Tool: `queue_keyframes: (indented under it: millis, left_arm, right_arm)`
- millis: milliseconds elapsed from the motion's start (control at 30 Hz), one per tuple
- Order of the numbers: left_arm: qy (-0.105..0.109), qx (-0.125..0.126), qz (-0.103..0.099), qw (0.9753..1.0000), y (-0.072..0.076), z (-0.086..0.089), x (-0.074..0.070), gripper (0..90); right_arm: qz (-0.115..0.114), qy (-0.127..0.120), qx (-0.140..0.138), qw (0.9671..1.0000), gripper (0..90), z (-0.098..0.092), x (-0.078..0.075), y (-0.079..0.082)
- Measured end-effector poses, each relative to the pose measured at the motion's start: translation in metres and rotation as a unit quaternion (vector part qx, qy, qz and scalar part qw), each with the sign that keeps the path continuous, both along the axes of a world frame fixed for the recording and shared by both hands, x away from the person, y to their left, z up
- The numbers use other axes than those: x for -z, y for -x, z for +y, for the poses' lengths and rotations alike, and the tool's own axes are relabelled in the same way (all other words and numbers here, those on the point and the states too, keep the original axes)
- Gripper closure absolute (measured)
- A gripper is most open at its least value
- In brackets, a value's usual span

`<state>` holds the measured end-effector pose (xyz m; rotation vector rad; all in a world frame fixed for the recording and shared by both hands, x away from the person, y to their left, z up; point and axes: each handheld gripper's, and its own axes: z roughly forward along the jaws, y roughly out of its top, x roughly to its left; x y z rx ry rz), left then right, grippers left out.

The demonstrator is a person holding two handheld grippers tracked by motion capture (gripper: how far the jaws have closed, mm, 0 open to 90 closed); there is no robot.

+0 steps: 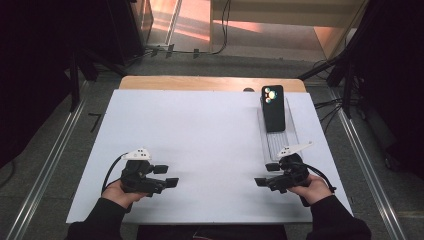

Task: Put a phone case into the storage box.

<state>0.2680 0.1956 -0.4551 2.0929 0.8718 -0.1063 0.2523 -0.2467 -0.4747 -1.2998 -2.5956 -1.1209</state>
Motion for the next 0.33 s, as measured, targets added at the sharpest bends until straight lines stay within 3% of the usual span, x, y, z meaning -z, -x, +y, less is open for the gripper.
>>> queue_keyframes:
  millis: [333]
  left_arm:
    - [-0.001, 0.001, 0.001, 1.0000, -0.0006, 0.0012, -0.0001, 29.4]
  right_arm:
    - [0.000, 0.002, -0.002, 1.0000, 20.9, -0.0002, 0.0006, -0.0003]
